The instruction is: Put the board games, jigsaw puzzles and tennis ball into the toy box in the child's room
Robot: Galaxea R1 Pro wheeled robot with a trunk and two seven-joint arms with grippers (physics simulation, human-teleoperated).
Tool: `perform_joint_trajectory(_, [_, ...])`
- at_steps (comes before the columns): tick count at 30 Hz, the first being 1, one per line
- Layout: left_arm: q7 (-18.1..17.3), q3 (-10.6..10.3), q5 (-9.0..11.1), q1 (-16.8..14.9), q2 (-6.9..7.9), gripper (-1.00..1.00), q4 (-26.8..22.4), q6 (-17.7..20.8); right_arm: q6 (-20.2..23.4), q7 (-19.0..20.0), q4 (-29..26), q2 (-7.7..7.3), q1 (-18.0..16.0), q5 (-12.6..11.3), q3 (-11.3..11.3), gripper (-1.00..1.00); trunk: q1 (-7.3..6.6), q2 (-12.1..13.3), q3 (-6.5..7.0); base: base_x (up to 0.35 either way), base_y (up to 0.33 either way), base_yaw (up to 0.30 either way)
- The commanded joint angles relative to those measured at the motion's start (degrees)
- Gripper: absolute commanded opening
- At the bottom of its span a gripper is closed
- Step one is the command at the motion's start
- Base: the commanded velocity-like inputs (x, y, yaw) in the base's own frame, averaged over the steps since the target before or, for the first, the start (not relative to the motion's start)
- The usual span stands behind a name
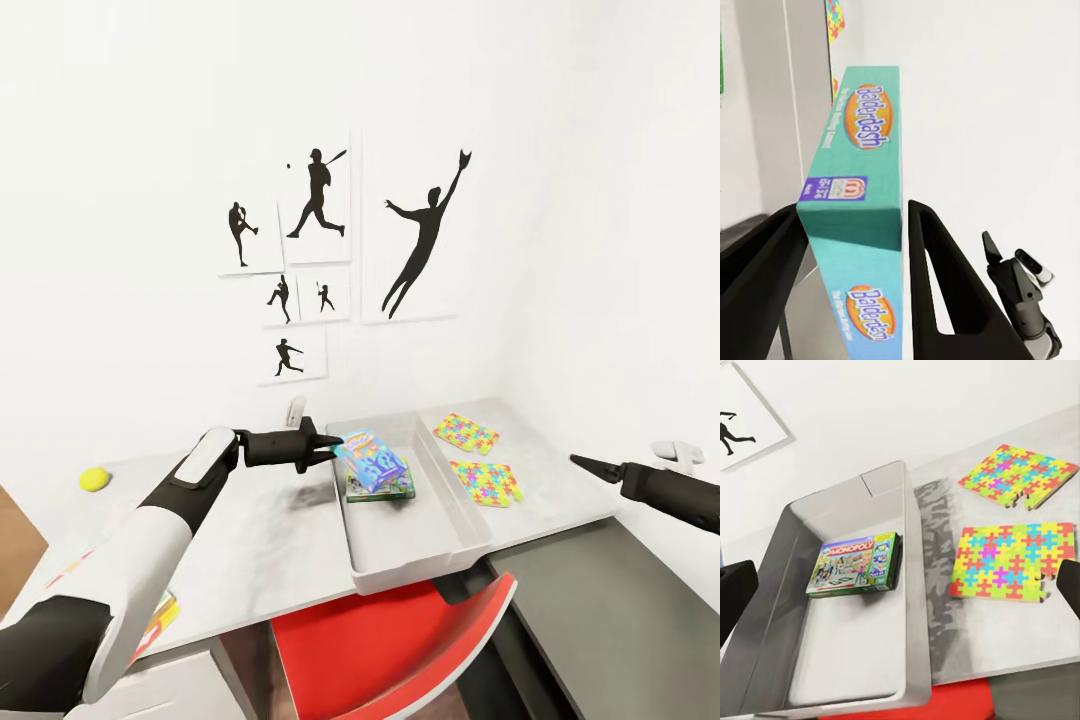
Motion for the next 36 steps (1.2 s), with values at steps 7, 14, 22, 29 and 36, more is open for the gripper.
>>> perform_joint_trajectory(7, [-0.2,-0.2,0.1,-0.1,0.10,-1.00,0.2,0.0,0.5,-0.1,0.1,-0.03,-0.1,-0.2,0.8,1.00,0.03,-0.1,-0.13,0.000,0.000,-0.082])
perform_joint_trajectory(14, [-0.2,-0.4,0.1,-0.6,0.09,-1.00,0.3,0.0,0.5,-0.1,0.3,-0.05,-0.1,-0.2,1.0,1.00,0.03,-0.1,-0.13,0.000,0.000,-0.215])
perform_joint_trajectory(22, [-0.2,-2.2,0.1,-2.3,-0.31,-1.00,2.1,0.0,0.5,-0.1,0.3,-0.08,-0.1,-0.2,1.1,1.00,0.03,-0.1,-0.13,0.000,0.000,-0.263])
perform_joint_trajectory(29, [0.0,-4.3,0.2,-4.6,-0.74,-1.00,5.2,0.0,0.5,-0.1,0.3,-0.06,-0.1,-0.2,1.1,1.00,0.03,-0.1,-0.13,0.000,0.000,-0.195])
perform_joint_trajectory(36, [0.2,-6.3,0.1,-6.5,-0.93,-1.00,9.5,0.0,0.5,-0.1,0.3,-0.07,-0.1,-0.2,1.1,1.00,0.03,-0.1,-0.13,0.000,0.000,-0.069])
